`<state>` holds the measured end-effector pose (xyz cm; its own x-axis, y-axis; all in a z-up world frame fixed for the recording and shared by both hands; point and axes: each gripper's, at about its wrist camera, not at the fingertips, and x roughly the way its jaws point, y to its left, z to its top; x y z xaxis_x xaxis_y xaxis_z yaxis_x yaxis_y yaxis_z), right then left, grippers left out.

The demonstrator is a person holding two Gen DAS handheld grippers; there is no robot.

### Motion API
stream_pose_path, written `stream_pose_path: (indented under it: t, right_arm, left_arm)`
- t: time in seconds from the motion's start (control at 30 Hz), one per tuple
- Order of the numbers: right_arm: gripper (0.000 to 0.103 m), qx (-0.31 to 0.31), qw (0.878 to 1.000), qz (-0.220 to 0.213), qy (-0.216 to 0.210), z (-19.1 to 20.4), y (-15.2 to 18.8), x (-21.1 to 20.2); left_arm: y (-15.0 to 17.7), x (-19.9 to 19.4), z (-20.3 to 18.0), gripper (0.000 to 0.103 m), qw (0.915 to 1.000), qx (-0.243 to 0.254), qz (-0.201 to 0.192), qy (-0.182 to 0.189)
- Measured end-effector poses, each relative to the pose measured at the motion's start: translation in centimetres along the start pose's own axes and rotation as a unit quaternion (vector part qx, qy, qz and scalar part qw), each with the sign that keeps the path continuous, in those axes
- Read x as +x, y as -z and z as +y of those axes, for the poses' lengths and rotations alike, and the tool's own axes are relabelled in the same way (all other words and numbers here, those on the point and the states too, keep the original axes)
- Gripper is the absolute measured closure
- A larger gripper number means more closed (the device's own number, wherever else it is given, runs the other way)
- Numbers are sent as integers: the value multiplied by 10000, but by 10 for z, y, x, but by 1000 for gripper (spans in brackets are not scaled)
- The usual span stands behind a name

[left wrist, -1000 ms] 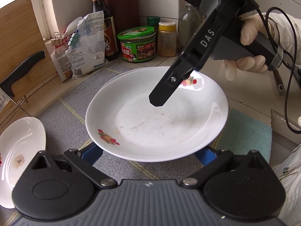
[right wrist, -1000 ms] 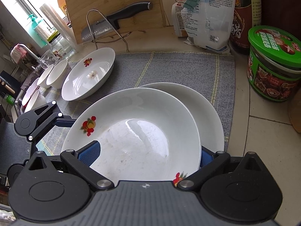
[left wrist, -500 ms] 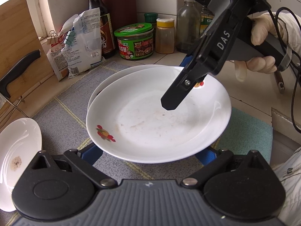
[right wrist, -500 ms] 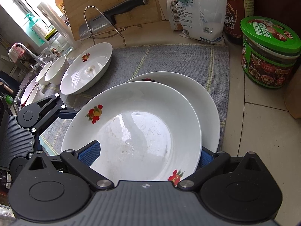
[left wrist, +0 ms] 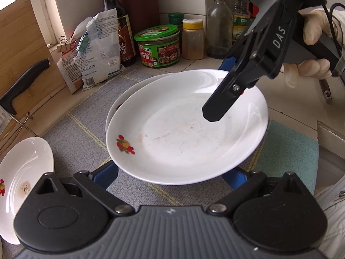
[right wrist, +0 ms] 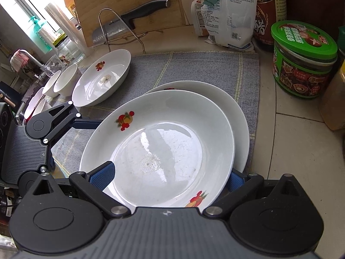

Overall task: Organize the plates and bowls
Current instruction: 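Lower the deep white plate onto the other plate with both grippers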

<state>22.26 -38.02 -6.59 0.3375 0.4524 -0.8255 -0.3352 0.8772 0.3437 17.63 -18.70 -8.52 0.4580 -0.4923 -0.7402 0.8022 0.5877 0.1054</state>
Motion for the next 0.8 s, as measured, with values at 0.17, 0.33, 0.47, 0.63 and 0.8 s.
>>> stream_pose_path:
  t: [0.17, 0.33, 0.47, 0.63, 0.8]
  right_arm:
    - [0, -64, 9999, 2, 87, 4, 2, -3]
    - [0, -94, 9998, 14, 164, 9, 5, -5]
    - [0, -124, 9996, 56, 266, 13, 5, -6]
    - [0, -128, 9991, 111, 386, 17, 6, -8]
    - [0, -134, 9988, 127, 459, 18, 8, -9]
  left_arm:
    - [0, -1, 1, 3, 10000, 11, -25, -29]
    - [0, -2, -1, 2, 9999, 17, -27, -97]
    - [-1, -4, -3, 2, 9998, 25, -32, -169]
    - [-4, -7, -6, 2, 9998, 21, -87, -184]
    - [-4, -9, -7, 2, 9997, -106, -139, -191]
